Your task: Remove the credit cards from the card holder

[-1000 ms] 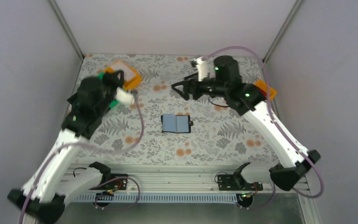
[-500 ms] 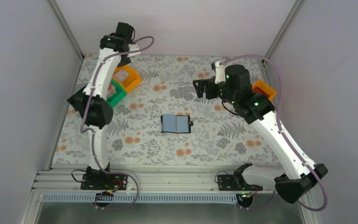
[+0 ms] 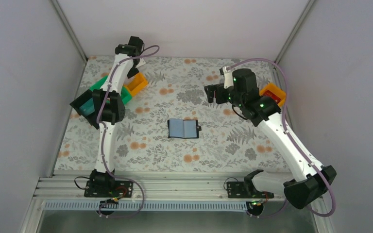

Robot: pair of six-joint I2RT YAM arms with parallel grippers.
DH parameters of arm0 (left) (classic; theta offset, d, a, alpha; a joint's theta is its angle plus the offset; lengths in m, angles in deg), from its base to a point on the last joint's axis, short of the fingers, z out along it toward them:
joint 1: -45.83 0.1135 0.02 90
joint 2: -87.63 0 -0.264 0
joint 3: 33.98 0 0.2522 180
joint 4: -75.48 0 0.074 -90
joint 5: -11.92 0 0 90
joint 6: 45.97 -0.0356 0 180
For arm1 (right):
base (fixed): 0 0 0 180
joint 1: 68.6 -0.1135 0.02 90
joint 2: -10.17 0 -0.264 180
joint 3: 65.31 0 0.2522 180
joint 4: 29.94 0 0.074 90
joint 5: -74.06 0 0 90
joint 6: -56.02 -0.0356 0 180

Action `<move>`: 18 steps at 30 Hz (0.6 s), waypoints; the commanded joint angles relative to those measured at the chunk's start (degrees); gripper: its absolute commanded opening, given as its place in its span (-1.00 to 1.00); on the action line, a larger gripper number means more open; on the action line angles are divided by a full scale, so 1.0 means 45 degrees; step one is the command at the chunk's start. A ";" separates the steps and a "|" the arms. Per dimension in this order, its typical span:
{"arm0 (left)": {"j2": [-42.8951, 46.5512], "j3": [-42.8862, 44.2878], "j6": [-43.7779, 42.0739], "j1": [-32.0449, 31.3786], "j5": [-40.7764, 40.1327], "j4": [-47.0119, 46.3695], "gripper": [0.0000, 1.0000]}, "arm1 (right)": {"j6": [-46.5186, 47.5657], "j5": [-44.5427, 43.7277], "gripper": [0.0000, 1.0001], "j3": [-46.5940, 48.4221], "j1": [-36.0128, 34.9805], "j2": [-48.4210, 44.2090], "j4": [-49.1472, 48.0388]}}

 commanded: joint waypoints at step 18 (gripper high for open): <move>-0.1285 0.0091 0.1608 -0.0190 -0.1970 -0.1189 -0.95 | 0.0848 0.1307 0.99 -0.0477 0.0875 0.0440 -0.0716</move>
